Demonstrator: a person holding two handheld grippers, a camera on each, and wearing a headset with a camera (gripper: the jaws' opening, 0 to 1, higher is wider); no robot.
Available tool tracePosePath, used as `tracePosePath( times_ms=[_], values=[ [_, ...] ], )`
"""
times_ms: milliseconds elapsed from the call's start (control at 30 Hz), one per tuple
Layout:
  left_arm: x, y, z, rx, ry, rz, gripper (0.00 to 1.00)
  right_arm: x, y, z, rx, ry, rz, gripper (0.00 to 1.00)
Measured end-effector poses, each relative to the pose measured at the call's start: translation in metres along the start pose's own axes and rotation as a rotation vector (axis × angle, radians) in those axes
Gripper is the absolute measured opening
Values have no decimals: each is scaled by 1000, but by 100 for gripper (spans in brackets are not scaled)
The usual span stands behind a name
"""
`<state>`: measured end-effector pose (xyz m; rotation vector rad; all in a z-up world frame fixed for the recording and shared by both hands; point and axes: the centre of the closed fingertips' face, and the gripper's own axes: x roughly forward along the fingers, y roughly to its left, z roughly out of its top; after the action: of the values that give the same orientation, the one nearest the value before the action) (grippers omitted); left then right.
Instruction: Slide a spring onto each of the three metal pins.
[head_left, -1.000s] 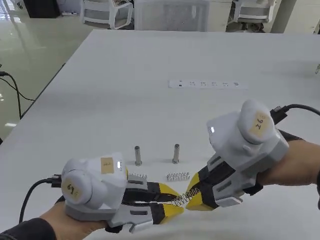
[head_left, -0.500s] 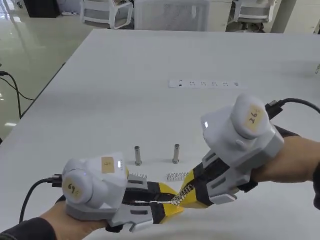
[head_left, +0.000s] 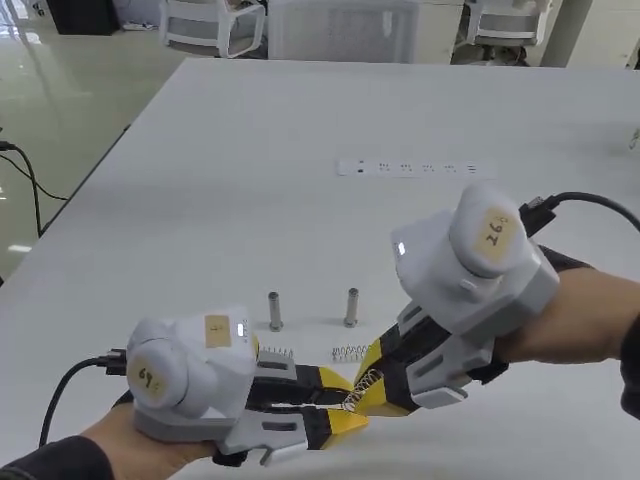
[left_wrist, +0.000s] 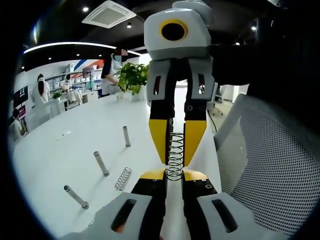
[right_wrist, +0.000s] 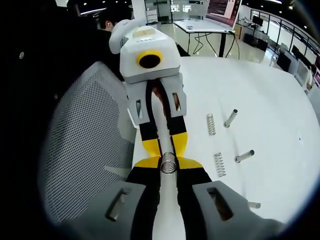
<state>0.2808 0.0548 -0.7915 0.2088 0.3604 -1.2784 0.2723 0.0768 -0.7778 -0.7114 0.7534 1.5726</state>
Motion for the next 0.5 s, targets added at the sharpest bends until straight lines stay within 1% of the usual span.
tracePosePath(
  times_ms=[133,267,433,500],
  values=[
    [1,1,-1,3,4,5,8,0,-1,-1,-7,8,-3,13],
    [0,3,0,-8,-3,11,9,0,-3,-1,-3,9,-8,13],
    [-1,5,-2,-17,-1,19,13,-2,-8,-3,3,24,-23,13],
    [-2,6,-3,-19,1,25,14,-3,-10,-6,3,38,-31,13]
  ],
)
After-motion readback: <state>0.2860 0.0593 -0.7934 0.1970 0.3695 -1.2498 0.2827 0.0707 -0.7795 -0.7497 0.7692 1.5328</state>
